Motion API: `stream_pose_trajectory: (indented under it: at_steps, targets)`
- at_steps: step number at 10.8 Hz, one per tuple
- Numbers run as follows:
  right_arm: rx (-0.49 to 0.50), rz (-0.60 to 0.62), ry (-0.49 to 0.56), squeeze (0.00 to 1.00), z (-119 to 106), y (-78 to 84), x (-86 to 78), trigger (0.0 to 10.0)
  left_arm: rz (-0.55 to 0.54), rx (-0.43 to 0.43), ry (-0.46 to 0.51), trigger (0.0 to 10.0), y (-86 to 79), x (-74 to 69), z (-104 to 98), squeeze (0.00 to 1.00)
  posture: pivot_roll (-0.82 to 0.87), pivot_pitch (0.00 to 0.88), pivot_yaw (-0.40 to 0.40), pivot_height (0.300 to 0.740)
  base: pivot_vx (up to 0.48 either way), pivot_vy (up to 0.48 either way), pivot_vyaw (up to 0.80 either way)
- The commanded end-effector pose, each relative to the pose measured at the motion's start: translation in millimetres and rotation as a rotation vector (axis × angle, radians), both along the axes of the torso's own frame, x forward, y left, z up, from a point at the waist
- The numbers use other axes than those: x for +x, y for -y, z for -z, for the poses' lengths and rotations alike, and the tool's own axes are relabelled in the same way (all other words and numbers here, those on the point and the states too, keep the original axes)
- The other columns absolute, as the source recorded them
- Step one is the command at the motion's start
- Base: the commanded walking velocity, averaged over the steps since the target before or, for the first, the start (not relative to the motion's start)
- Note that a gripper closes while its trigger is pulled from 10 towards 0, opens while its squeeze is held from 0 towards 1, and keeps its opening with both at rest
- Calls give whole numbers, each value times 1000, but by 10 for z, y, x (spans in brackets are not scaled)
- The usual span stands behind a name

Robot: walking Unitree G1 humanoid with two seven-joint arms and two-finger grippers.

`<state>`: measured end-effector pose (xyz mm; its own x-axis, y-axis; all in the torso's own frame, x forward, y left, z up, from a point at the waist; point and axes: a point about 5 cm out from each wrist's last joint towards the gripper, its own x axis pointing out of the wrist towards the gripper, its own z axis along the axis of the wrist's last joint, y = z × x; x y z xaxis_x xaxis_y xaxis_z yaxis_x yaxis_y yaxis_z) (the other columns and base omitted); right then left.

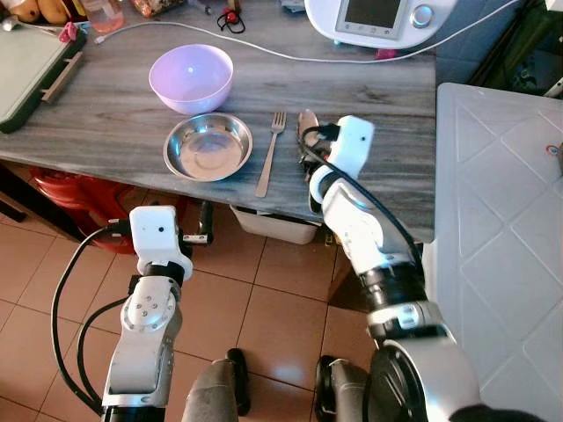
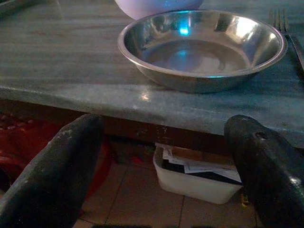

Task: Setting the table

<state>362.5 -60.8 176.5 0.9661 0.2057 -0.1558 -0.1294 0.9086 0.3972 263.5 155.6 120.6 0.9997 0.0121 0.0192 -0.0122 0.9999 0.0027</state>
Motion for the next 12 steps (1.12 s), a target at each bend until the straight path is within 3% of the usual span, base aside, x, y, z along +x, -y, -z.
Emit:
stream_pose_trajectory:
  at_steps: [1,4,5,6,8,9,11,12]
  targets:
    - [53,-42,-12,0,33,-200,-122,10000,-15,3,-12,10000,-48,-7,29,0,-5,223,47,740,0,0,0]
    - [-22,-12,186,0,-135,-8,-203,10000,-15,1,0,10000,-51,23,12,0,-4,201,55,740,0,0,0]
    - [-67,20,224,1000,-156,83,-219,10000,-15,0,1,10000,-57,25,15,0,-4,193,58,740,0,0,0]
    - [-176,112,206,1000,-82,297,-234,10000,-17,-2,0,10000,-71,21,19,0,-5,189,59,740,0,0,0]
    - [-259,179,158,1000,61,502,-252,10000,-17,-1,1,10000,-77,25,15,0,-3,191,60,740,0,0,0]
    - [-285,198,164,1000,64,546,-258,10000,-18,0,2,10000,-82,26,12,0,-3,195,62,740,0,0,0]
    - [-320,215,40,1000,260,634,-295,10000,-20,1,0,10000,-92,14,11,0,2,200,61,740,0,0,0]
    - [-309,186,-5,1000,337,602,-319,10000,-22,1,-1,10000,-91,13,13,0,1,201,59,740,0,0,0]
